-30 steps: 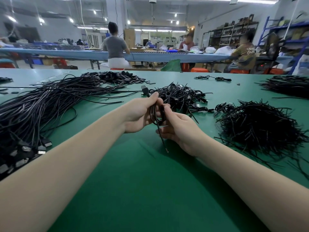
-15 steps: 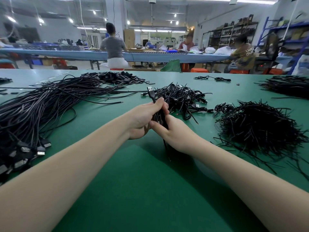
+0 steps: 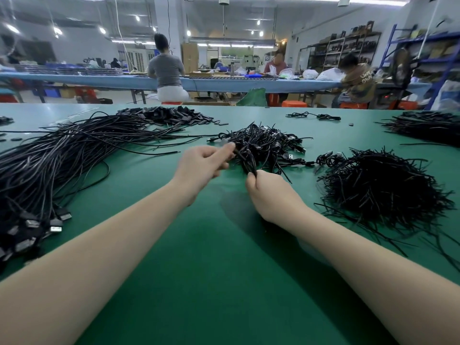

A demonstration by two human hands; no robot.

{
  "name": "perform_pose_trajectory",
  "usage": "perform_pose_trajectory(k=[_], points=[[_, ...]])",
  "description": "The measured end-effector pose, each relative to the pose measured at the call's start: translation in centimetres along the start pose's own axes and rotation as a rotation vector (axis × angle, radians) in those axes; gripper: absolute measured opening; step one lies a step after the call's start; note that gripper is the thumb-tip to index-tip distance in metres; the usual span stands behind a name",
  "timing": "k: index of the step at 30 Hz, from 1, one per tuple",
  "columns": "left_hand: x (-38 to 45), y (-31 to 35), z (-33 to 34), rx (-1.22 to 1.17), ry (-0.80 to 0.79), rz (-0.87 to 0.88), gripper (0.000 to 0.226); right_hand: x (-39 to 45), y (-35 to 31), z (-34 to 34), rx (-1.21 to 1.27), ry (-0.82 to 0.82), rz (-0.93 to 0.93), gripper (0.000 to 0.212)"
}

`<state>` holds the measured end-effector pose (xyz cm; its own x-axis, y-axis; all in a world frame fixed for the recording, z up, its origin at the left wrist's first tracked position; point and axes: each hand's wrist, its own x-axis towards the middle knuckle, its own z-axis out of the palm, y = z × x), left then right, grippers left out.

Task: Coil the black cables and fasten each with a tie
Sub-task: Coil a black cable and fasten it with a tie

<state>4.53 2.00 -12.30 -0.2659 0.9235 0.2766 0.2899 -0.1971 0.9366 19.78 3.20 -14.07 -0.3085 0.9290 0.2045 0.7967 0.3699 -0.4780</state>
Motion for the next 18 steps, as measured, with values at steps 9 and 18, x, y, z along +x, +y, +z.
perform_pose_trajectory(k=[9,18], points=[[-1.0,-1.5,-0.5,1.107,-0.177,1.065,0.025,0.5,-0.2,-2.8,-0.296,-0.314,-0.219,0.033],[-1.4,-1.2,0.8,1.08,0.051,0.984,0.018,1.9,-1.6,-6.4,-0.791,-0.186,-0.499,0.037]])
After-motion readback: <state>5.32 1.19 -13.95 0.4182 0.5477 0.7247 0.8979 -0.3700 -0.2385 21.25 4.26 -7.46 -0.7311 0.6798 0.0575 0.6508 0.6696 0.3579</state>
